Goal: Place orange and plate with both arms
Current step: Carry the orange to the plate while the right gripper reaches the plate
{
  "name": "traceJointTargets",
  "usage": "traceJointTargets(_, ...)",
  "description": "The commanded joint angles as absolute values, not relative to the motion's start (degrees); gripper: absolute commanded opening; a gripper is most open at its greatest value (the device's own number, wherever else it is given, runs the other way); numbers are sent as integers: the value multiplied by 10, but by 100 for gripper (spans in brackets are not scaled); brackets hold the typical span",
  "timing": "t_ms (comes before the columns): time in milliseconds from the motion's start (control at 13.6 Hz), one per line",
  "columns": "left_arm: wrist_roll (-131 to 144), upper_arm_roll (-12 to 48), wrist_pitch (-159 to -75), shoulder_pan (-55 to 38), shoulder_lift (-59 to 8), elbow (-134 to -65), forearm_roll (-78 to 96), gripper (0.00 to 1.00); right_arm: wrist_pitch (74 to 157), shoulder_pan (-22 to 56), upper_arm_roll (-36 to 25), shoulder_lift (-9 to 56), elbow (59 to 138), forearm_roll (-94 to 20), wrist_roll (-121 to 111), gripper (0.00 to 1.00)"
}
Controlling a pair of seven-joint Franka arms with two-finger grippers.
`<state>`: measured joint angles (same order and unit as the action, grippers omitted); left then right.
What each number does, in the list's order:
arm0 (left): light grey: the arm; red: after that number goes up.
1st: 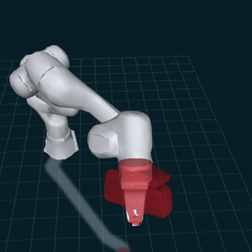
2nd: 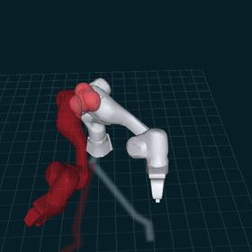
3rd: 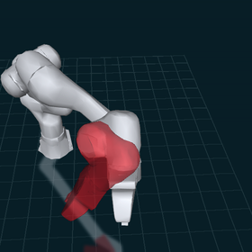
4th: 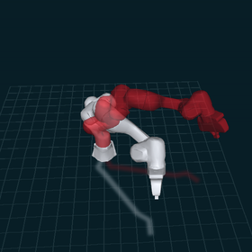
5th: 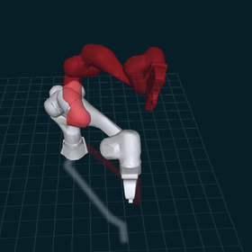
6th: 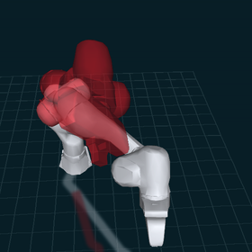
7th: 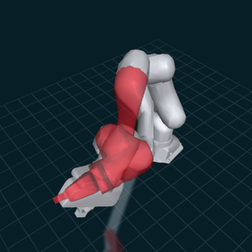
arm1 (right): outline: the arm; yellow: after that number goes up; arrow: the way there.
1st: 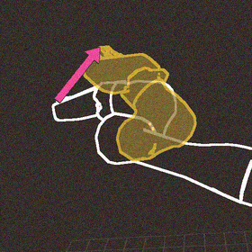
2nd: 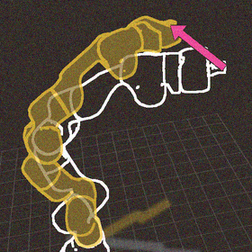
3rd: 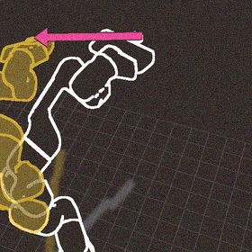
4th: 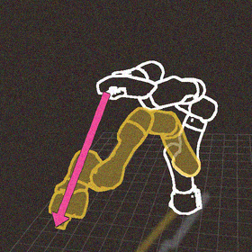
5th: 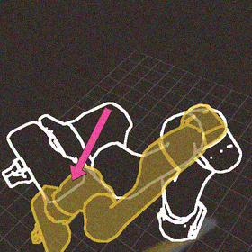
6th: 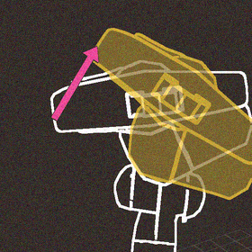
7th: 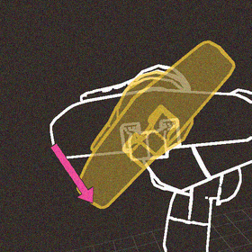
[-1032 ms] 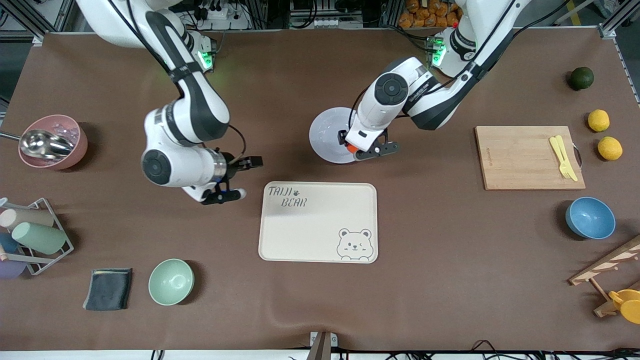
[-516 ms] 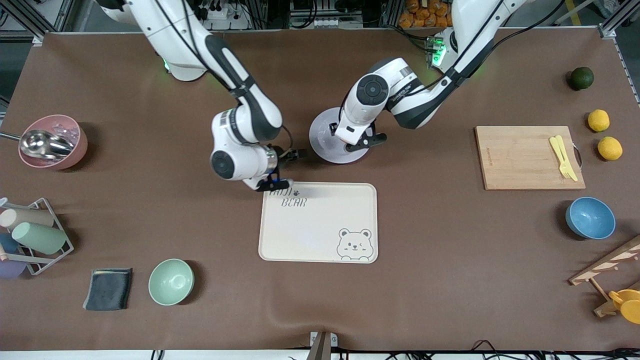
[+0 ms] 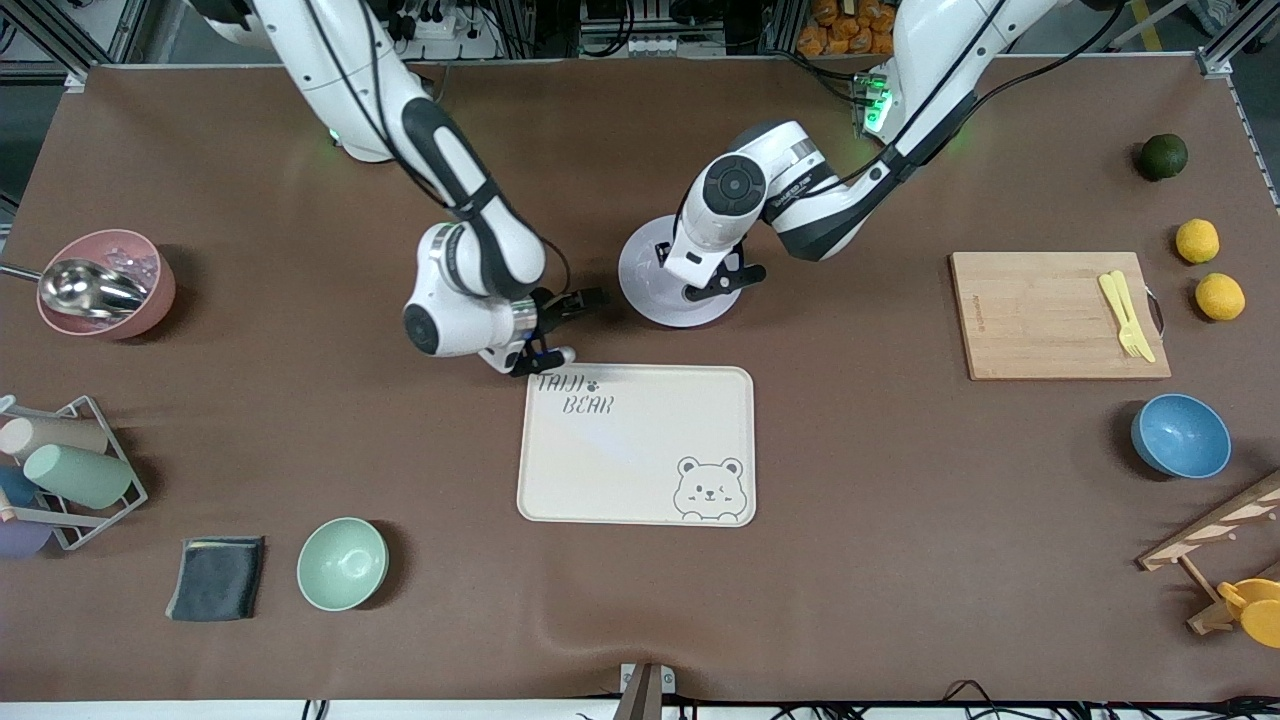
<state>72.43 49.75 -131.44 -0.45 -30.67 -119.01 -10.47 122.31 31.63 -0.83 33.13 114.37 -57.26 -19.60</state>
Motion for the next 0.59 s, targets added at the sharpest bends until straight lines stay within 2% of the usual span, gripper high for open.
traceJointTargets(0,760,496,-1316,-18,-338,-1179,-146,28,1208,315,-1,316,1159,-617,-212,100)
traceJointTargets(295,808,451,-1317,-71,-367,-1154,-188,49,1189,315,-1,302,1179,-640,-224,100)
traceJointTargets(442,830,446,-1317,-85,-375,-1140,-188,76,1187,322,-1,302,1191,-674,-230,100)
traceJointTargets(516,836,446,-1317,-84,-372,-1139,-188,100,1187,328,1,303,1201,-706,-249,100)
